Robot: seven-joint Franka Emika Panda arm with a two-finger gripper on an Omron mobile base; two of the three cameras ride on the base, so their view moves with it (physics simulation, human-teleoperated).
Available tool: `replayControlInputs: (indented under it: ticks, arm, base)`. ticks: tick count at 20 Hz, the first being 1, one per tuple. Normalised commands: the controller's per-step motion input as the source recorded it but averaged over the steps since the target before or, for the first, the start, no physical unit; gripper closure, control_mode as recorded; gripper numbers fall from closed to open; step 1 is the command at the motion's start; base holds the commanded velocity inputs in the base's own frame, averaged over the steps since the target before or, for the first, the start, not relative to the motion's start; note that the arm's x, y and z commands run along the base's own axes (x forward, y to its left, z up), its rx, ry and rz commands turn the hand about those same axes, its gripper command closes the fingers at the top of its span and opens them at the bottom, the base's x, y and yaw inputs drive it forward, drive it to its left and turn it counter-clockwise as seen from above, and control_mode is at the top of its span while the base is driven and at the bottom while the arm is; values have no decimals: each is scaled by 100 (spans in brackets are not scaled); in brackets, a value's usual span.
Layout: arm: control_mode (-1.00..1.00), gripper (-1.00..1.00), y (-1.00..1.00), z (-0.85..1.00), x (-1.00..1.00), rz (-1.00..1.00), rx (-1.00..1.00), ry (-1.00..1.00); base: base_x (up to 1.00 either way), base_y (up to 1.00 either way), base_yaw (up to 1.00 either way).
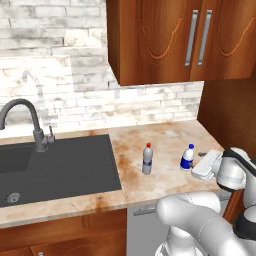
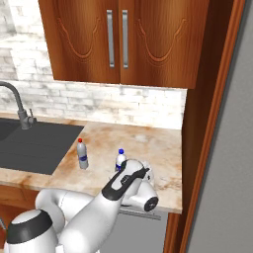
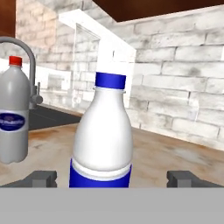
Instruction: Take the bottled waters from the counter and place them in the freezer to freeze. Close the freezer door after placing the bottles.
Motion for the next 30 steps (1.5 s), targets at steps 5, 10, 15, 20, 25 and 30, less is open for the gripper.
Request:
replayControlInputs:
  ticks: [5,10,15,20,25,30]
  arm:
    - [-100,-100,0,0,5,0,0,0]
    - [-100,-100,8,0,3,0,0,0]
    - [-100,-100,19,0,1,0,0,0]
    - [-100,-100,14,0,4,0,0,0]
    - [-100,-100,9,0,19,0,0,1]
    - [-100,-100,10,0,19,0,0,1]
  base:
    - [0,0,0]
    - [0,0,0]
    - [0,0,0]
    - [0,0,0]
    - [0,0,0]
    - [0,0,0]
